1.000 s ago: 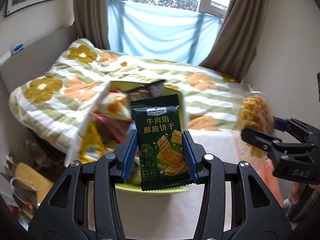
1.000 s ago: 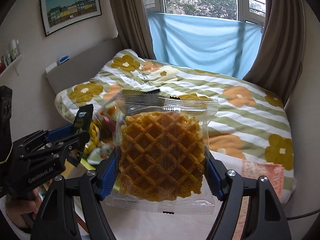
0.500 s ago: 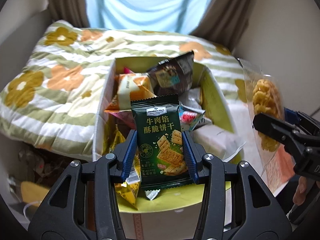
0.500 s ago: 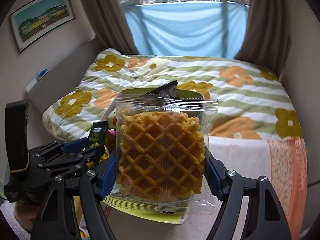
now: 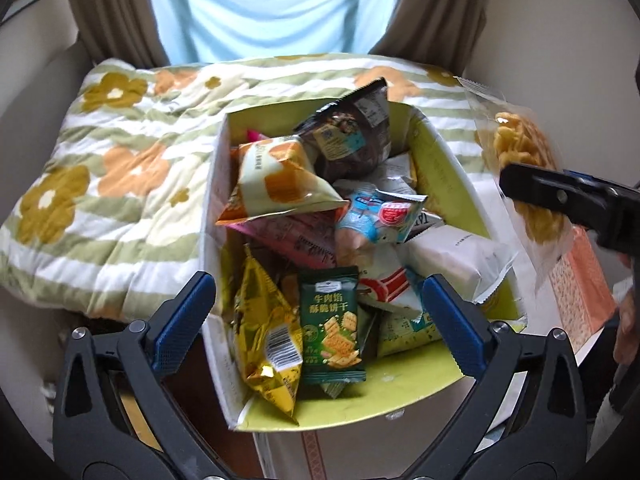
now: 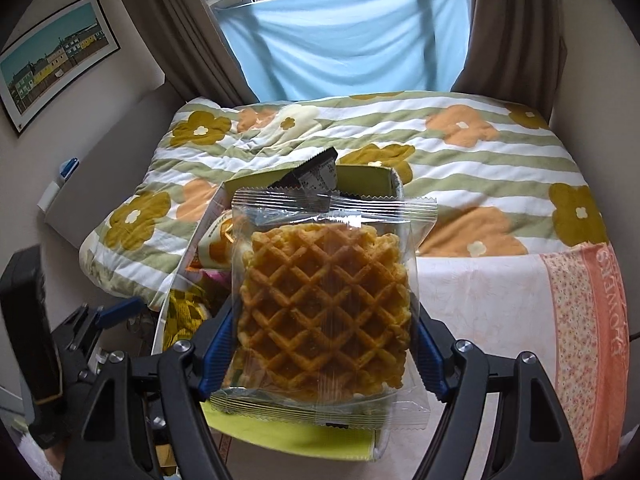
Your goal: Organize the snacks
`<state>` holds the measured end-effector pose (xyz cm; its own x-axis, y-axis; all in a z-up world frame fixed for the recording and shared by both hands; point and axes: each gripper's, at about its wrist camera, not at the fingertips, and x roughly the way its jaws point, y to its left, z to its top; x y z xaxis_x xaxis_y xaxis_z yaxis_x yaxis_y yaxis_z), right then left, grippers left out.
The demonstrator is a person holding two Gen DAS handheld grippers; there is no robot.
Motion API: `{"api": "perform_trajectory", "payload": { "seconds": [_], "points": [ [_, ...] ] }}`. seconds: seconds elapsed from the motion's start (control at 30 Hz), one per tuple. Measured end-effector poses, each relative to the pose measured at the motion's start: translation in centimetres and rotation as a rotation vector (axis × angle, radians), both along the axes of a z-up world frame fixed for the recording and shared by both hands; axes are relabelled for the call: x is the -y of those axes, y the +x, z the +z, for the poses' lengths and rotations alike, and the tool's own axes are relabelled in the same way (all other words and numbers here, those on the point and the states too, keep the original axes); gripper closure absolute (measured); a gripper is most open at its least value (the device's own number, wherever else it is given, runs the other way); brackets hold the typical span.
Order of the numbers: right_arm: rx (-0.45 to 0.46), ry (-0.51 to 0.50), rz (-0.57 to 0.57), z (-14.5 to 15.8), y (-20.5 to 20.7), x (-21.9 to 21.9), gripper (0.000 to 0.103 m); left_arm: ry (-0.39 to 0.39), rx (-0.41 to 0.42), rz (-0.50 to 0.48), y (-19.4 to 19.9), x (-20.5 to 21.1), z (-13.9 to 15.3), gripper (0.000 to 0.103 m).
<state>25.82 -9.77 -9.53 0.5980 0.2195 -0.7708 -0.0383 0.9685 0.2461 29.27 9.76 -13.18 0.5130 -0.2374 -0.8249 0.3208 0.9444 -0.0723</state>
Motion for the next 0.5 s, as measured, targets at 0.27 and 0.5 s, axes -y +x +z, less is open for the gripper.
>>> {"api": "perform_trajectory", "payload": {
  "seconds": [0.27, 0.5],
  "points": [
    [-0.04, -0.027, 0.049, -1.0, 3.0, -0.7, 0.023, 0.015, 0.038, 0.072, 0.0, -1.8, 1.4, 0.0],
    [0.041, -0.024, 0.019, 0.2, 2.0, -0.6, 0.002, 0.011, 0.038, 0.095, -0.5, -2.9, 1.7, 0.0]
  ]
}}
